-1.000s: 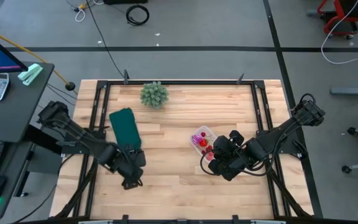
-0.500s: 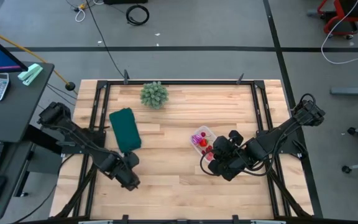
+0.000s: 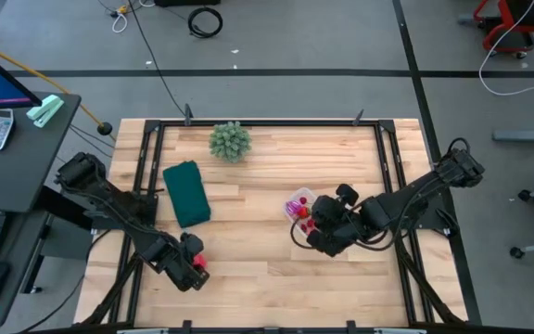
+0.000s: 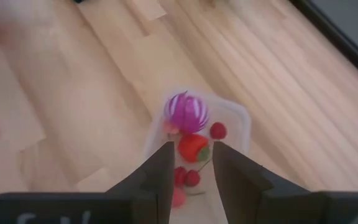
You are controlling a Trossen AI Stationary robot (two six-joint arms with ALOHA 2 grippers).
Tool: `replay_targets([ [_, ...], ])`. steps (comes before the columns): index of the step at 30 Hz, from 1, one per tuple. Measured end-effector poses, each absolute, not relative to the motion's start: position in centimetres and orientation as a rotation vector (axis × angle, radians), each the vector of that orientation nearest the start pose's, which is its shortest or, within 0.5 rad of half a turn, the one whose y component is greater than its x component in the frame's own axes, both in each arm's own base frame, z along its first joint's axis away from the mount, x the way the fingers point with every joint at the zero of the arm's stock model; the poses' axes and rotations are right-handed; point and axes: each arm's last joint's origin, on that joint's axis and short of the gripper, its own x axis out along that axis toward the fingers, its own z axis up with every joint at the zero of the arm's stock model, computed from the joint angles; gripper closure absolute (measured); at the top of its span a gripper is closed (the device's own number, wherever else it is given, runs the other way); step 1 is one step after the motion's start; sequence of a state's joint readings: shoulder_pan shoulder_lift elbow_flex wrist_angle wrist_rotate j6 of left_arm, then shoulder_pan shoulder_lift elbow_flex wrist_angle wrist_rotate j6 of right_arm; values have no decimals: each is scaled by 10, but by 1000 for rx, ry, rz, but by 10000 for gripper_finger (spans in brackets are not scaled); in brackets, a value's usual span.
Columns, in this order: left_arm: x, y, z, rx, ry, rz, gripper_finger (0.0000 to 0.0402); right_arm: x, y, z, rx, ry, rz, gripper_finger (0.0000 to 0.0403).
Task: Pick and placing Produce into tupperware
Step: Put the dragon fruit into the container
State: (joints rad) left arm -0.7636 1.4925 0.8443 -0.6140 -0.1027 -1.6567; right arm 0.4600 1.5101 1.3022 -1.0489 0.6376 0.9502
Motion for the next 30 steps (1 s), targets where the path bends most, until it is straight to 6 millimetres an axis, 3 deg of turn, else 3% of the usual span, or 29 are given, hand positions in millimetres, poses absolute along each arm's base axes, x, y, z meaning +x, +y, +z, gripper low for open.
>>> replay_targets([
  [11,185,-162,148,-854,1186,519,145,271,86,288,244,879,-687,286],
  [30,208,-135,148,-649,1177,396,148,272,86,288,270,880,-679,286],
])
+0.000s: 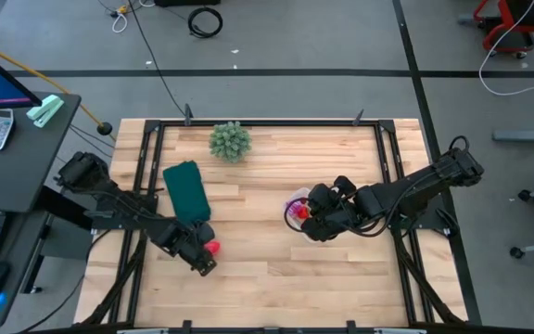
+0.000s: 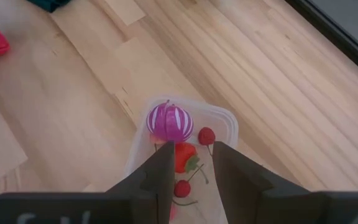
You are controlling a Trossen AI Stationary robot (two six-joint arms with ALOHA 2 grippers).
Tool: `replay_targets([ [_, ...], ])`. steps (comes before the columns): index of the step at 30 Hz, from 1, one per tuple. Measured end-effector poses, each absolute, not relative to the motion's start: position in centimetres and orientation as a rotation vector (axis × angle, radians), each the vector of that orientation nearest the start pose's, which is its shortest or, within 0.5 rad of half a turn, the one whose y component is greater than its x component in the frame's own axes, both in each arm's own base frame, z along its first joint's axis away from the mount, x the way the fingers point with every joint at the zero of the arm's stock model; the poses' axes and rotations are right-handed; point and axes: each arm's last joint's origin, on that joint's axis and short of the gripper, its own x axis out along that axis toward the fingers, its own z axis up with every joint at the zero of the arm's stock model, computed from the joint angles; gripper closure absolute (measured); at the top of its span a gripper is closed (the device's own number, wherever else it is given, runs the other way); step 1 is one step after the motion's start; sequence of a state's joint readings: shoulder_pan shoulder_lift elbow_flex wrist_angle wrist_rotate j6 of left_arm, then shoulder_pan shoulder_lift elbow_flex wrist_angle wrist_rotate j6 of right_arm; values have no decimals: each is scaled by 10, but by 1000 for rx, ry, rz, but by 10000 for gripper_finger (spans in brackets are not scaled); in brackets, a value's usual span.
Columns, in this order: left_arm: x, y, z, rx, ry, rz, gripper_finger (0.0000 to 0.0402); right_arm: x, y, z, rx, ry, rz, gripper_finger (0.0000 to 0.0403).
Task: Pick and placing Produce into tupperware
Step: Put the dragon fruit into the container
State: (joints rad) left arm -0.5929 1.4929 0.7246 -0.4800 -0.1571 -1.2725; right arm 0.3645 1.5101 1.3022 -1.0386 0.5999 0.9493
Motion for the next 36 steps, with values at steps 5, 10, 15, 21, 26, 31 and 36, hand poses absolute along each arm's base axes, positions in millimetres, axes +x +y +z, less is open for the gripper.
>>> replay_targets([
  [5,216,-128,149,-598,1151,347,162,272,86,288,271,879,-679,286],
  [10,224,-124,151,-571,1112,294,183,272,86,288,272,879,-679,286],
  [15,230,-121,153,-520,1084,238,198,274,87,289,280,868,-675,286],
  [21,232,-119,153,-383,1086,156,183,274,87,289,284,864,-673,286],
  [26,234,-114,153,-239,1088,82,157,274,87,289,284,864,-673,286],
  [31,237,-108,153,-220,1084,80,138,274,87,289,283,864,-673,286],
  [36,242,-102,155,-222,1058,85,130,274,87,289,283,864,-673,286],
])
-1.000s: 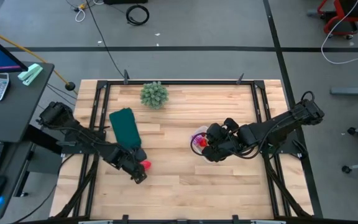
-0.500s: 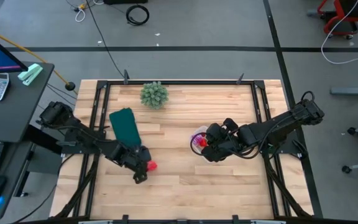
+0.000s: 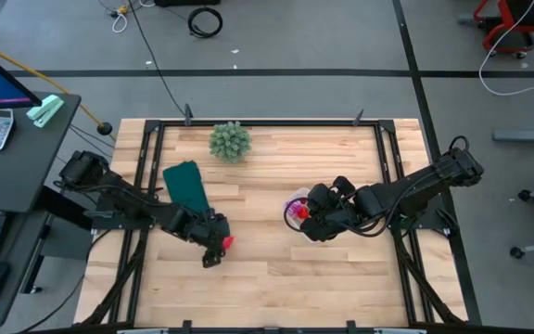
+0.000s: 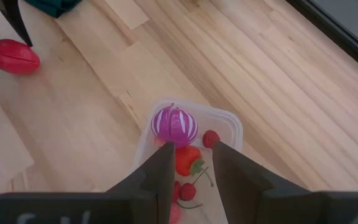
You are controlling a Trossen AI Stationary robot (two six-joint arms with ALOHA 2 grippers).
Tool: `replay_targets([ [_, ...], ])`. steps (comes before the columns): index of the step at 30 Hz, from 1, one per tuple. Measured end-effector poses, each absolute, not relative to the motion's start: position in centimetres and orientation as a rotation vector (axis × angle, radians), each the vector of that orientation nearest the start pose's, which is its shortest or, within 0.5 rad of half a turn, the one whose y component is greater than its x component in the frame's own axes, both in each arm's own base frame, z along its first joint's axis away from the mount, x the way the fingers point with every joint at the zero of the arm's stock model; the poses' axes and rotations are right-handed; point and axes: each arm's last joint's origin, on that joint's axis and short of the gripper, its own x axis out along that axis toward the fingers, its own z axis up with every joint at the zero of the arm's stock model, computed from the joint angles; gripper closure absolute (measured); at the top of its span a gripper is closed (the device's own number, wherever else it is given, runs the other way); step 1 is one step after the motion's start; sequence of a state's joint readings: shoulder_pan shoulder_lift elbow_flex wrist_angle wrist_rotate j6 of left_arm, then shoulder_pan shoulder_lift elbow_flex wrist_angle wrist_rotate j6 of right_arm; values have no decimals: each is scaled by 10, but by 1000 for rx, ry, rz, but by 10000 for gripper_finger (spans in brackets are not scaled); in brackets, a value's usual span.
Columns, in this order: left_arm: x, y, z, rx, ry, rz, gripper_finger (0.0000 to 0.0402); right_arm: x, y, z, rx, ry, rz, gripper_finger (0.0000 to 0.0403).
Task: Pick and placing Produce into tupperware
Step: Put the dragon fruit into the container
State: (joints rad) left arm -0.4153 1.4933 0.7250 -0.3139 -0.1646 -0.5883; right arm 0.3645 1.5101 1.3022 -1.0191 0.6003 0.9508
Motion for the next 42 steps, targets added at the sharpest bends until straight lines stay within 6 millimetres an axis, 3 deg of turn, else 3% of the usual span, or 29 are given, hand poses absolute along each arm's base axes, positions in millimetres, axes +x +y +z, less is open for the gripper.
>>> replay_targets([
  [8,248,-94,156,-229,1031,96,129,274,87,289,283,864,-673,286],
  [19,257,-97,128,-227,1091,134,131,274,87,289,289,862,-668,286],
  [35,261,-97,135,-255,1063,112,169,274,87,289,289,864,-666,286],
  [42,281,-98,152,-266,915,58,164,275,87,289,290,864,-666,286],
])
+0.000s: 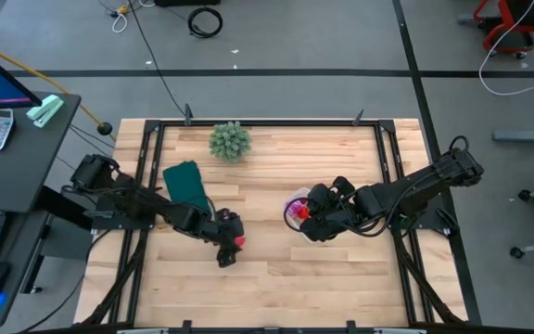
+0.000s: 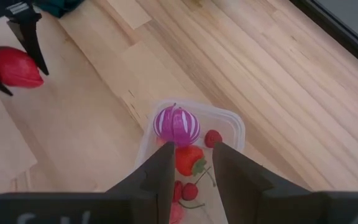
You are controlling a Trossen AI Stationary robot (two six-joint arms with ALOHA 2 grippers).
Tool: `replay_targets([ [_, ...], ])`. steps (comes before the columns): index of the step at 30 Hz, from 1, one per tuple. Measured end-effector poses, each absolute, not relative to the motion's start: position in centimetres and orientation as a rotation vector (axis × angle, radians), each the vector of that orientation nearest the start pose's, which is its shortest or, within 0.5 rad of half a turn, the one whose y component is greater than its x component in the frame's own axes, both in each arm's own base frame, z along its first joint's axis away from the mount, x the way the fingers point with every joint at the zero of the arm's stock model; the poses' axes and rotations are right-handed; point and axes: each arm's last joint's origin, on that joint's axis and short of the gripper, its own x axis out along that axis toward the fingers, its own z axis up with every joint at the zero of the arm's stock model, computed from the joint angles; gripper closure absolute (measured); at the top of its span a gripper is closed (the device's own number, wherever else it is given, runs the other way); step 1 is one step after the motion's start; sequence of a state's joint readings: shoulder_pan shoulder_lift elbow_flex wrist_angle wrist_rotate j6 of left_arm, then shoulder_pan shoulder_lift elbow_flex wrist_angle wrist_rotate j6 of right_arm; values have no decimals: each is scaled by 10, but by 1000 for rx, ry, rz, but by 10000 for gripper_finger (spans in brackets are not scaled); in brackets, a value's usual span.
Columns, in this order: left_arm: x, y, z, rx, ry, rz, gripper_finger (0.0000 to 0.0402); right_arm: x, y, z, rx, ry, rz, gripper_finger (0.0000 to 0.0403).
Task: Pick and placing Produce into tupperware
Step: Put the dragon fruit into the container
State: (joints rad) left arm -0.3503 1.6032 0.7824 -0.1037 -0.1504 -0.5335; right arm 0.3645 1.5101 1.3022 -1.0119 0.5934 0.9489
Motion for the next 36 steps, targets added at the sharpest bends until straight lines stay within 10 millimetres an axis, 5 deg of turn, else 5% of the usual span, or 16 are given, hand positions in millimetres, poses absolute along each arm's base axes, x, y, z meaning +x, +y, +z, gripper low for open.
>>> replay_targets([
  [12,347,-55,237,-70,488,53,162,274,87,289,290,864,-666,286],
  [16,366,-35,250,-97,311,93,165,270,89,287,289,923,-645,286],
  [20,383,-24,238,-125,223,49,172,252,106,283,358,1036,-667,286],
  [26,419,-17,202,-188,218,-22,166,226,136,283,429,964,-764,286],
  [36,481,-22,161,-179,310,-30,170,217,150,284,424,889,-756,286],
])
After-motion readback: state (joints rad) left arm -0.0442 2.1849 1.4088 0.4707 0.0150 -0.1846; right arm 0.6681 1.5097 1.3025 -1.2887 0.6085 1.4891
